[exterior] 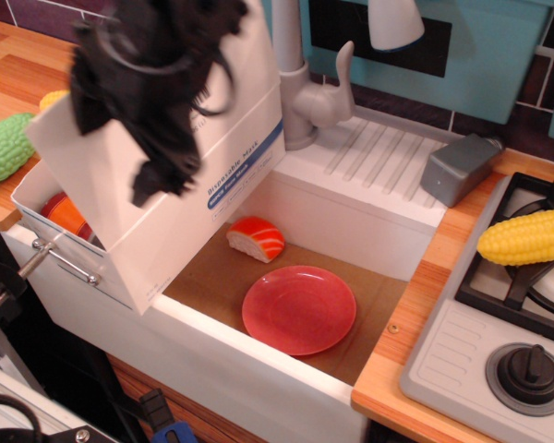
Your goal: Close white1fbox flap
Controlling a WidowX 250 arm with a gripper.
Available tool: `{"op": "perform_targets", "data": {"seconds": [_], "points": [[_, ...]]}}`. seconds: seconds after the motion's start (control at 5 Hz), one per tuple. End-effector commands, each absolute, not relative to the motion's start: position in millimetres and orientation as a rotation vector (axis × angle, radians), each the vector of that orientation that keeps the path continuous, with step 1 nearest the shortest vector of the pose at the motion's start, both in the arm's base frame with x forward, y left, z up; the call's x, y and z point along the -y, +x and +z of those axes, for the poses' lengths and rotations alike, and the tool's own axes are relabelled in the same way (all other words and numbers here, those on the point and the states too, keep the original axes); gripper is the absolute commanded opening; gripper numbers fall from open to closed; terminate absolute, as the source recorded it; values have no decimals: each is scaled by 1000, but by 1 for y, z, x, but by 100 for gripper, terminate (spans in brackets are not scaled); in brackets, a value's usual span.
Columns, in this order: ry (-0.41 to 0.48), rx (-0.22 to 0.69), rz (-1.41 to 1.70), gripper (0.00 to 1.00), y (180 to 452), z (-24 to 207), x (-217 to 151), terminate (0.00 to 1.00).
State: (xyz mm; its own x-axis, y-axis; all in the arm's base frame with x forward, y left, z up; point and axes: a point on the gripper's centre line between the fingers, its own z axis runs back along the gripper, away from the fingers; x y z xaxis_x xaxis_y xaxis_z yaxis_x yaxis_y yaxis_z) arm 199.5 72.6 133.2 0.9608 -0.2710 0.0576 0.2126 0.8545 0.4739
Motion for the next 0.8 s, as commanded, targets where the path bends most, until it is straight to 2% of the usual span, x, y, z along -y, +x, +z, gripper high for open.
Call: {"op": "perform_targets", "data": {"seconds": [0.0,0.2,0.4,0.6], "points": [[417,217,-261,100,203,129,-115,0],[305,227,-259,100,206,113,-135,0],[244,221,-268,100,212,101,-144,0],[235,243,-274,100,211,98,-144,100]]}}
